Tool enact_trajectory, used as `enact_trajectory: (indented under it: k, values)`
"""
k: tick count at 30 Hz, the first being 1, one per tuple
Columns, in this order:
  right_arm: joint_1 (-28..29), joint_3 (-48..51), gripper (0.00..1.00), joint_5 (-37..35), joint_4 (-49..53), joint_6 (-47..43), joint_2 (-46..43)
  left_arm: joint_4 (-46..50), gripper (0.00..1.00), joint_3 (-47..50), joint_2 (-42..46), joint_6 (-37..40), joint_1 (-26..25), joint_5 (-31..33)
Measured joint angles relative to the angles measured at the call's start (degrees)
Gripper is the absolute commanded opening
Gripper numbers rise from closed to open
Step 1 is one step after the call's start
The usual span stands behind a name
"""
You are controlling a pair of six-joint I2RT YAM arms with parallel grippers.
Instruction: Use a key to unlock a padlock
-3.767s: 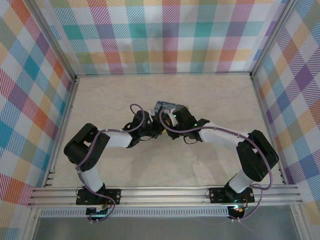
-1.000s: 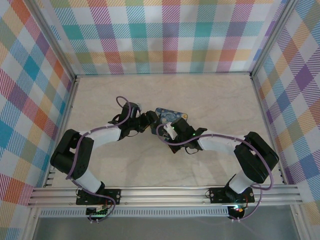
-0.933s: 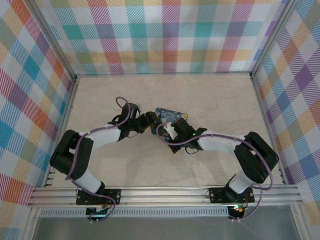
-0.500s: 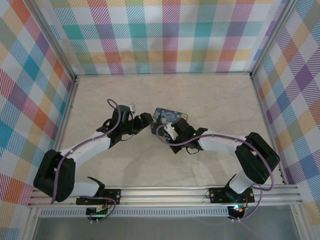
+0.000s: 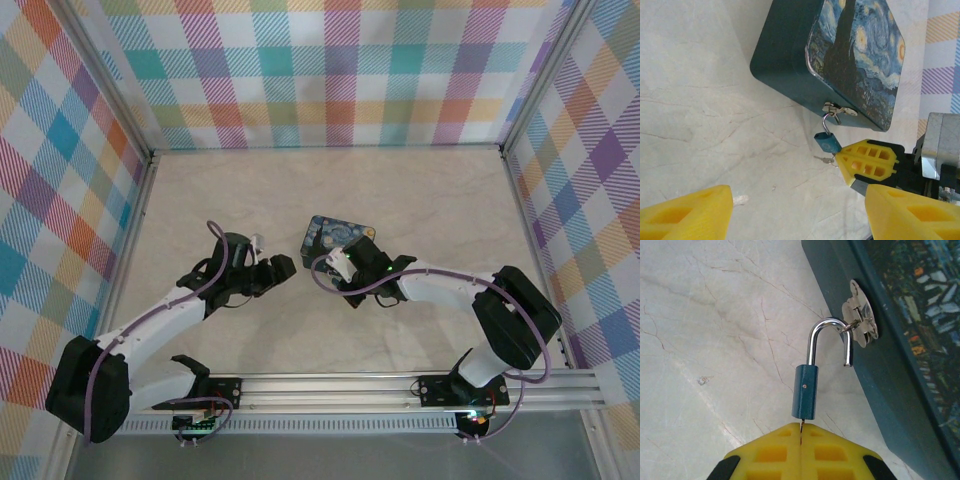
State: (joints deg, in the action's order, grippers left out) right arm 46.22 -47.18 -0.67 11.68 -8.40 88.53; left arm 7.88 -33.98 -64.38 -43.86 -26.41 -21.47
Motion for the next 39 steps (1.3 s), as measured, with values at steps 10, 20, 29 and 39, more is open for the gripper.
enact_trajectory:
  k: [10,20,29,39]
  values:
    - [0.0,-0.2,0.0,-0.4,0.8,-4.3,0.0,2.3,0.7,0.0,-0.7,1.9,-0.2,-1.8]
    - [0.0,-0.2,0.0,-1.2,0.8,-7.6,0.0,4.2,0.7,-0.4,-3.0,3.2,-0.9,-2.3]
    - [0.0,-0.2,0.0,-1.9,0.0,-10.4,0.0,4.3,0.71,-0.7,-4.0,3.3,-1.3,-2.6]
    - [0.0,-0.2,0.0,-2.0,-0.4,-11.2,0.0,4.2,0.71,-0.8,-4.2,3.5,-1.6,-2.7]
